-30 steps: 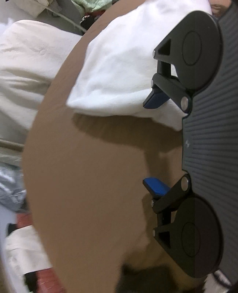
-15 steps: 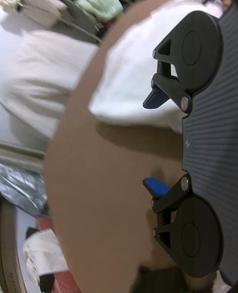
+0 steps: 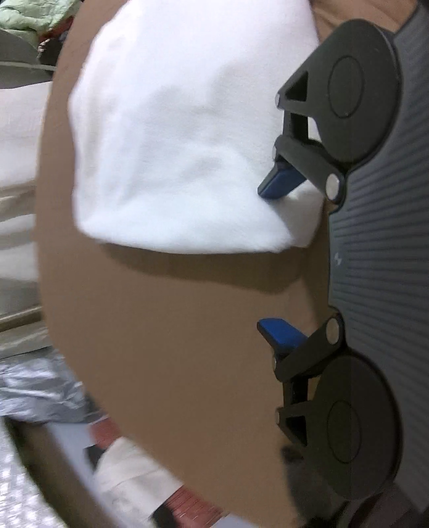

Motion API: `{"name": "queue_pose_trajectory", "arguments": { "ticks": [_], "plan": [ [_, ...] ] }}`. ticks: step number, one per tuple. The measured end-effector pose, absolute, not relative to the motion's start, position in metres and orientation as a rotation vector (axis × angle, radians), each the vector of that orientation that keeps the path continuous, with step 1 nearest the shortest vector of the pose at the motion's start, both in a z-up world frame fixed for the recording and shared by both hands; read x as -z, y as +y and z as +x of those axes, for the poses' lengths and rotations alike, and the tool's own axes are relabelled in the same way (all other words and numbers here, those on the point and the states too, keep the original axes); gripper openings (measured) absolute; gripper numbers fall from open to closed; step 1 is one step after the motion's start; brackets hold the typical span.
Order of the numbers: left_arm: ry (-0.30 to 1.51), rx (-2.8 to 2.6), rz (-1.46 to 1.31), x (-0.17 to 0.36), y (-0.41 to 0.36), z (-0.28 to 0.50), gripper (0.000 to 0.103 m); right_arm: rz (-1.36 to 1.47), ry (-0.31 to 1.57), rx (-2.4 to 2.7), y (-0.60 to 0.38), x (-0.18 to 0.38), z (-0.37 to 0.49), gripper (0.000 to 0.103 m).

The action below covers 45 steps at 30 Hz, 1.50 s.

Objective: Fold clothes

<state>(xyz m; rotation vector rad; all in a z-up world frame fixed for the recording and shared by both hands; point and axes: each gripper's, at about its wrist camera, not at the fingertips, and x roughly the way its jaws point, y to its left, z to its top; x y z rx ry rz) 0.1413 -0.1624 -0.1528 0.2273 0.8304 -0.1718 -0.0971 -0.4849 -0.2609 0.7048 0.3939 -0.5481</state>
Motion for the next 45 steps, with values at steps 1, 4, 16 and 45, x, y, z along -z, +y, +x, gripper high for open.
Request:
{"name": "queue_pose_trajectory", "arguments": {
  "ticks": [1,4,16,45],
  "plan": [
    [0.788,0.210,0.225,0.142,-0.169,0.137,0.075,0.685,0.409,0.554,-0.484,0.255,-0.096,0.039],
    [0.750,0.384,0.185,0.125,-0.191,0.132,0.076,0.559,0.384,0.554,-0.470,0.226,-0.092,0.031],
    [0.901,0.580,0.174,0.133,-0.233,0.223,0.075,0.594,0.440,0.561,-0.481,0.244,-0.092,0.032],
    [1.012,0.539,0.068,0.169,-0.218,0.178,0.083,0.682,0.383,0.513,-0.484,0.249,-0.097,0.035]
  ]
}}
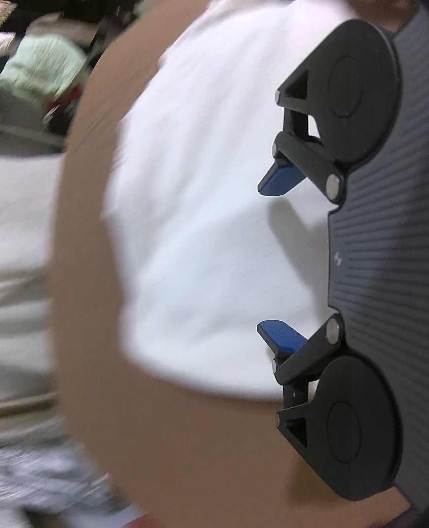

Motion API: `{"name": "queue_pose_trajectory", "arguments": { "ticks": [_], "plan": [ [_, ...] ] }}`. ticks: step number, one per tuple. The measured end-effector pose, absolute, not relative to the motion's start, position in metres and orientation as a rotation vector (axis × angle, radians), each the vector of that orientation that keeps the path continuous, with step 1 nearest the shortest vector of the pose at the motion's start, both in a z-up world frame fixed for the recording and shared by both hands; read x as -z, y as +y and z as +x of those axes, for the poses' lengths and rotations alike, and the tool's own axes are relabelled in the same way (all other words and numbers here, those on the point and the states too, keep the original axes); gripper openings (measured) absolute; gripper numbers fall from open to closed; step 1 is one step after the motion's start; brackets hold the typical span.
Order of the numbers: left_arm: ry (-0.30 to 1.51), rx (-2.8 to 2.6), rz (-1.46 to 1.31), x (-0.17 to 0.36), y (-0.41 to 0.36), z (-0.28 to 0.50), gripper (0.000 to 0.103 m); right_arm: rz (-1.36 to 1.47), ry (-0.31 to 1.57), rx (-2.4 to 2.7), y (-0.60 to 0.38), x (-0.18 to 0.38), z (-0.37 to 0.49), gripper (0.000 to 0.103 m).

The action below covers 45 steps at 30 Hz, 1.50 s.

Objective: Fold clothes

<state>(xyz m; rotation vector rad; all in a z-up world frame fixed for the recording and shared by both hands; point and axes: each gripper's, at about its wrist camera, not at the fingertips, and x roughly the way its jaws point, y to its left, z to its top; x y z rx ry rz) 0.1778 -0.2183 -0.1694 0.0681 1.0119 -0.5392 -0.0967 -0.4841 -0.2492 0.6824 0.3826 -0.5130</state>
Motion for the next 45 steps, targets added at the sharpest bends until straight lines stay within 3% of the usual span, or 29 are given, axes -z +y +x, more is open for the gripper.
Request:
{"name": "queue_pose_trajectory", "arguments": {
  "ticks": [3,8,11,13,16,21,26,31,36,39,45],
  "plan": [
    [1.090,0.637,-0.079,0.189,-0.191,0.158,0.082,0.592,0.374,0.472,-0.469,0.211,-0.084,0.032],
    [0.990,0.574,-0.130,0.180,-0.150,0.166,0.081,0.498,0.382,0.340,-0.447,0.135,-0.033,0.030],
    [0.979,0.517,-0.318,0.179,-0.118,0.188,0.081,0.380,0.390,0.249,-0.413,0.093,0.010,0.029],
    [1.018,0.504,-0.473,0.190,-0.095,0.205,0.073,0.285,0.384,0.161,-0.380,0.071,0.039,0.029],
    [1.010,0.482,-0.558,0.201,-0.075,0.217,0.071,0.150,0.384,0.000,-0.326,0.051,0.084,0.028],
    [0.961,0.544,-0.702,0.205,-0.048,0.217,0.071,0.062,0.539,-0.127,-0.257,0.094,0.142,0.028],
    [1.017,0.609,-0.797,0.220,-0.052,0.234,0.071,0.076,0.626,-0.139,-0.239,0.143,0.141,0.027],
    [0.981,0.663,-0.827,0.218,-0.066,0.237,0.071,0.123,0.580,-0.125,-0.243,0.133,0.136,0.028],
    [0.899,0.682,-0.998,0.212,-0.039,0.235,0.071,-0.091,0.478,-0.209,-0.205,0.104,0.122,0.027],
    [0.915,0.652,-0.972,0.213,-0.037,0.238,0.072,-0.028,0.560,-0.236,-0.201,0.126,0.136,0.027],
    [0.949,0.712,-0.792,0.205,-0.066,0.239,0.074,-0.157,0.576,-0.214,-0.172,0.153,0.139,0.029]
  ]
}}
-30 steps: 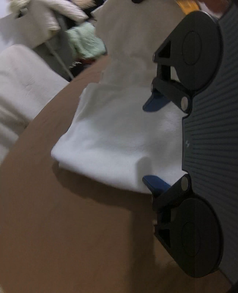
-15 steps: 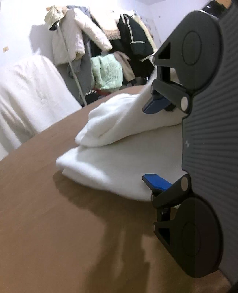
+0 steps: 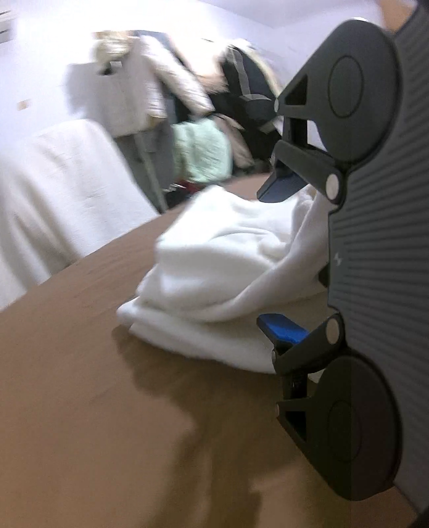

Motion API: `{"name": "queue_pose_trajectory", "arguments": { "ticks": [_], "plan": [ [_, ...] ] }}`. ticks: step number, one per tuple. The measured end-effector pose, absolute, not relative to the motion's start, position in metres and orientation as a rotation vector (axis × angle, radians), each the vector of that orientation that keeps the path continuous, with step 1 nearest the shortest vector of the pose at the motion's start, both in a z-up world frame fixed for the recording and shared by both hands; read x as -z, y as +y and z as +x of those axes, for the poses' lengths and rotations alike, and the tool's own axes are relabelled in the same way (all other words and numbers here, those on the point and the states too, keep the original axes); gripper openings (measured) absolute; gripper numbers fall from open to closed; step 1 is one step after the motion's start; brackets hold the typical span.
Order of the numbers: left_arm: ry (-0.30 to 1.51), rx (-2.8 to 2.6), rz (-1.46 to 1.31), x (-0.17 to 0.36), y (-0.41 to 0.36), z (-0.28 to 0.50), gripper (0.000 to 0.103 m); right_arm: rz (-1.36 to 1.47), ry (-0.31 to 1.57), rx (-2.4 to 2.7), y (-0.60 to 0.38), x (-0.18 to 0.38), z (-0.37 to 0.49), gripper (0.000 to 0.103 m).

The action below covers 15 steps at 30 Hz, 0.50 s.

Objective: Fold clothes
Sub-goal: 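Open the right gripper and release the fleece end onto the bundle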

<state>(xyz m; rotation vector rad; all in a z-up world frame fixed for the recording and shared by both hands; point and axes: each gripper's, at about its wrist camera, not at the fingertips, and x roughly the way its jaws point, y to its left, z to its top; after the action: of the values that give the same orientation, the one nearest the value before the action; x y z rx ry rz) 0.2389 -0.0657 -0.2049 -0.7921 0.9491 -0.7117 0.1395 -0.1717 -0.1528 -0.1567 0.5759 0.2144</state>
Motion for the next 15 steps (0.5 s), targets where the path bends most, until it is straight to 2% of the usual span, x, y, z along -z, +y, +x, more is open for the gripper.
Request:
{"name": "queue_pose_trajectory", "arguments": {
  "ticks": [4,9,10,12,15],
  "plan": [
    [0.923,0.724,-0.621,0.193,-0.079,0.228,0.072,-0.179,0.554,-0.211,-0.162,0.151,0.117,0.041],
    [0.998,0.594,-0.442,0.199,-0.089,0.227,0.072,-0.067,0.518,-0.193,-0.196,0.132,0.067,0.043],
    [1.005,0.585,-0.444,0.201,-0.089,0.229,0.072,-0.057,0.507,-0.179,-0.204,0.127,0.055,0.045],
    [0.997,0.588,-0.478,0.200,-0.087,0.233,0.072,-0.091,0.494,-0.115,-0.218,0.123,0.032,0.057],
    [0.954,0.636,-0.551,0.196,-0.083,0.235,0.072,-0.076,0.575,-0.008,-0.243,0.138,0.014,0.058]
  ]
}}
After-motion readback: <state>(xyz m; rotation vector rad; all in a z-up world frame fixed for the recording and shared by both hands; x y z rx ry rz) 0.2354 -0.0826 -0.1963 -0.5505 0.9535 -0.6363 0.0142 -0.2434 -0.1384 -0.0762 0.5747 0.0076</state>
